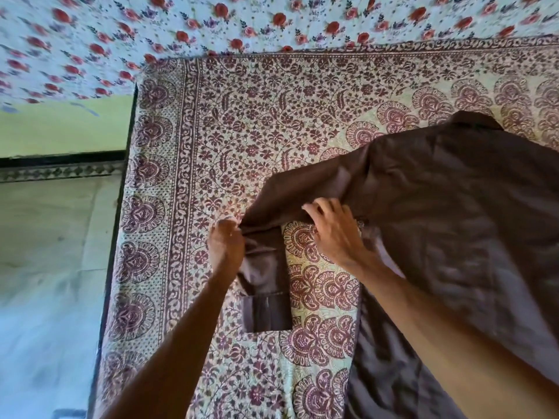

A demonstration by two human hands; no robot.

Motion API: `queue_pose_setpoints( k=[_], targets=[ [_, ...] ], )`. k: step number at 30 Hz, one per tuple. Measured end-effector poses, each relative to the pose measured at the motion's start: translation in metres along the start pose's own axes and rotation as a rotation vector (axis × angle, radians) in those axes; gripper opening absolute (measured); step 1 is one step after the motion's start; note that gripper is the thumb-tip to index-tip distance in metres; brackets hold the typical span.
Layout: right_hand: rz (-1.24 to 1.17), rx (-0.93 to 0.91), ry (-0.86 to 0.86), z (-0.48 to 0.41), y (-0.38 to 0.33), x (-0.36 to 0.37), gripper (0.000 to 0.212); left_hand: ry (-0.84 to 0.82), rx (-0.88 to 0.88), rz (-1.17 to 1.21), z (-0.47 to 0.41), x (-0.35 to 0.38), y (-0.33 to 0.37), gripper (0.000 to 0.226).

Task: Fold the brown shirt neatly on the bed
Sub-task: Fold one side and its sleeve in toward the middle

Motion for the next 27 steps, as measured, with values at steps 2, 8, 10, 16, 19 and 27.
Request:
queue_pose_setpoints(
  k=[2, 8, 10, 16, 19, 27],
  targets=[
    [-0.037, -0.037, -0.032, 0.001, -0.016, 0.002, 0.083, -0.113, -0.045, -0.171, 0.003, 0.004, -0.018, 0.056],
    [-0.035, -0.149, -0.071, -0.019, -0.055, 0.015, 0.074, -0.303, -0.204, -0.118, 0.036, 0.025, -0.037, 0.059],
    [-0.007, -0.176, -0.033, -0.025, -0.065, 0.015, 0.041, -0.214, -0.161, -0.135, 0.045, 0.018, -0.039, 0.04],
    [-0.23, -0.033, 0.27, -0.038, -0.073, 0.002, 0.021, 0.593, 0.493, -0.259, -0.004, -0.077, -0.026, 0.019],
    [-0.26, -0.054, 0.292, -0.042, -0.076, 0.002, 0.021, 0.783, 0.681, -0.445, -0.029, -0.109, -0.032, 0.011],
    [-0.04, -0.058, -0.172, -0.046, -0.075, 0.049, 0.045, 0.151, 0.302, -0.836, -0.041, -0.076, -0.109, 0.053]
  ],
)
Point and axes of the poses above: each hand's wrist, its own z-axis away from the middle knuckle, its own x-axis out of the palm, y = z × x, the point moved 1 cm from there along -z, towards the middle knuckle, and after that the axes turned 10 degrees about -z, right-handed, at the moved point
